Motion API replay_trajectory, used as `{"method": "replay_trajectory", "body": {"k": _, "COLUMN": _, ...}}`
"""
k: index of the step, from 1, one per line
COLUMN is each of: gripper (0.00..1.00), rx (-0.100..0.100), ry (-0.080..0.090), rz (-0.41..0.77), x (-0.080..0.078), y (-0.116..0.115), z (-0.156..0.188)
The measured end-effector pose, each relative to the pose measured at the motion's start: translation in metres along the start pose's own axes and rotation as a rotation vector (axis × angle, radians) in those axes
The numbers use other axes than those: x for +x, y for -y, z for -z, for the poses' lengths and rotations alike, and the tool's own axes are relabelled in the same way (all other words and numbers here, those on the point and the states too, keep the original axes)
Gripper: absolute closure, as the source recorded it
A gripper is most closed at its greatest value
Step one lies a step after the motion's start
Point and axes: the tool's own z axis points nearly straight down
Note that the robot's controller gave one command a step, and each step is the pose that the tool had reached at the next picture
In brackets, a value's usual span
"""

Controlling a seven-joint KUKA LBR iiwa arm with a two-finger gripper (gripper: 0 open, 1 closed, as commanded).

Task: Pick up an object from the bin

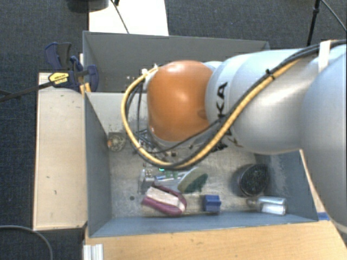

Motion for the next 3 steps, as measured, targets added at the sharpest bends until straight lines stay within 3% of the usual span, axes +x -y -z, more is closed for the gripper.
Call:
{"method": "replay_trajectory", "body": {"k": 1, "gripper": 0.0, "rx": 0.002, "ry": 0.001, "rz": 0.197, "x": 0.004, "y": 0.046, "z": -0.089}}
{"method": "replay_trajectory", "body": {"k": 2, "gripper": 0.0, "rx": -0.005, "ry": 0.028, "rz": 0.43, "x": 0.022, "y": 0.075, "z": -0.123}}
{"method": "replay_trajectory", "body": {"k": 3, "gripper": 1.0, "rx": -0.007, "ry": 0.023, "rz": 0.425, "x": 0.024, "y": 0.074, "z": -0.124}}
